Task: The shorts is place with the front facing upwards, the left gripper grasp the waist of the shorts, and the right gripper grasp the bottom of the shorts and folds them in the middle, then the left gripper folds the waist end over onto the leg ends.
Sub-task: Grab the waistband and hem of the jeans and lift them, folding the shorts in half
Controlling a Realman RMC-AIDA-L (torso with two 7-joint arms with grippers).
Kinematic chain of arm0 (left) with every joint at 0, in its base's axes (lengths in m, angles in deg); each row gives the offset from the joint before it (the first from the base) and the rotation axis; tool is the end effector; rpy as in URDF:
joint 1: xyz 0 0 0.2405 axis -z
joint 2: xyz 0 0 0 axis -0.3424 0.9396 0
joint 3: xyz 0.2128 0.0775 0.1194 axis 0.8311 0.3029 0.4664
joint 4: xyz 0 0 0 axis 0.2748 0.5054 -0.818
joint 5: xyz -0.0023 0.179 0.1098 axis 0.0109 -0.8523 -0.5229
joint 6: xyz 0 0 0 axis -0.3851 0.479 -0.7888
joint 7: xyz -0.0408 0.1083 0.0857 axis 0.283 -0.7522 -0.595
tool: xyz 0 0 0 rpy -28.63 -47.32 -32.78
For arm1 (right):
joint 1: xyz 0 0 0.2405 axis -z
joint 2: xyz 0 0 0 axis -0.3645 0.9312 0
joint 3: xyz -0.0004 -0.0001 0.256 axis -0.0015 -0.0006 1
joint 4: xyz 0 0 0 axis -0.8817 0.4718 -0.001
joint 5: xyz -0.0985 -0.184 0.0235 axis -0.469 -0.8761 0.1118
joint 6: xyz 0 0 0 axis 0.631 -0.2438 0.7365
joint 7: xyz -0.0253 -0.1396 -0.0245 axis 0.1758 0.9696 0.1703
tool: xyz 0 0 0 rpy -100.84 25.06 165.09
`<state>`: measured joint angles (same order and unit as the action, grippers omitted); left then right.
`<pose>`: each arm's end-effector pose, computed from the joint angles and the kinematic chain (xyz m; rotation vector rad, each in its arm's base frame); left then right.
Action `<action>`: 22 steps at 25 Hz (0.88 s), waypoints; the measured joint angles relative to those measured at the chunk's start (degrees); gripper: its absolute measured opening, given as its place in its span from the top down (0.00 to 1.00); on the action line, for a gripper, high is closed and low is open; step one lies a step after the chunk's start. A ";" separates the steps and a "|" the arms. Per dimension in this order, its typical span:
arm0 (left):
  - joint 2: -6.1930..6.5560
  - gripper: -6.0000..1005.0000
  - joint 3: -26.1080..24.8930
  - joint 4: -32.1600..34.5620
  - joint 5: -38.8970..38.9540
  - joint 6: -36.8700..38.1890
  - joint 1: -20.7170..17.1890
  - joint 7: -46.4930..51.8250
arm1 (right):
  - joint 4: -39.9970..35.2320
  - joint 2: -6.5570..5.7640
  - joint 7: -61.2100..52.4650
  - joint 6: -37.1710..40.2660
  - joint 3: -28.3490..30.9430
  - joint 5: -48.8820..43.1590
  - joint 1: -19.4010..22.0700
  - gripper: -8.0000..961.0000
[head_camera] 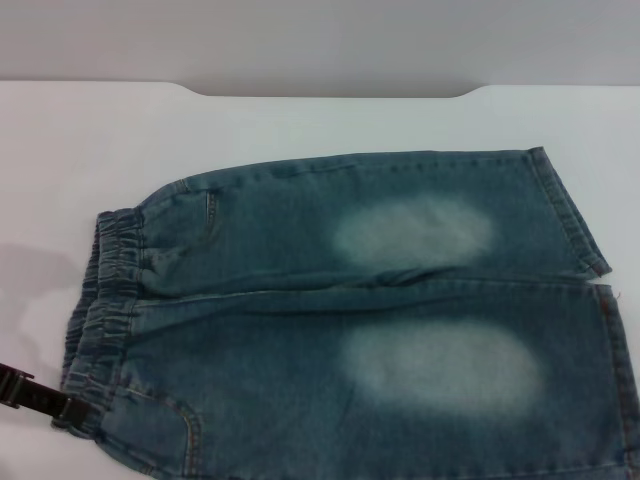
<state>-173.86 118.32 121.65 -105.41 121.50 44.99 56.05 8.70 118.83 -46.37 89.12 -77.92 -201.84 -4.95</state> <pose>-0.3154 0.2882 0.0774 -2.4994 -1.6319 0.3090 0.2959 0.2769 0.0933 -2.6809 1.2256 -0.3006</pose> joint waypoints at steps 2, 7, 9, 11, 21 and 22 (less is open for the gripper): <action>-0.16 0.34 -0.04 -0.01 0.00 0.00 0.00 -0.07 | 0.33 -0.04 0.00 -0.16 0.00 0.00 -0.13 0.51; -0.59 0.34 -0.09 -0.02 0.04 0.00 0.00 -0.13 | 0.37 -0.09 0.00 -0.28 -0.11 0.00 -0.23 0.51; -1.54 0.35 -0.30 -0.22 0.06 -0.20 -0.01 -0.70 | 0.37 -0.09 0.00 -0.30 -0.21 0.00 -0.23 0.51; -1.76 0.35 -0.18 -0.45 0.00 -0.21 -0.01 -0.84 | 0.37 -0.09 0.00 -0.34 -0.25 0.00 -0.21 0.51; -1.89 0.35 -0.18 -0.40 -0.55 -0.02 -0.42 -0.83 | 0.37 -0.18 0.00 -1.20 -0.44 0.00 -0.21 0.51; -1.89 0.35 0.00 -0.33 -1.58 -0.19 -0.39 -0.77 | 0.37 -0.19 0.00 -1.30 -0.45 0.00 -0.22 0.51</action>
<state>-175.75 118.32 121.32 -106.99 121.31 44.60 55.28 9.07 118.65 -46.37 87.83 -78.37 -201.84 -5.17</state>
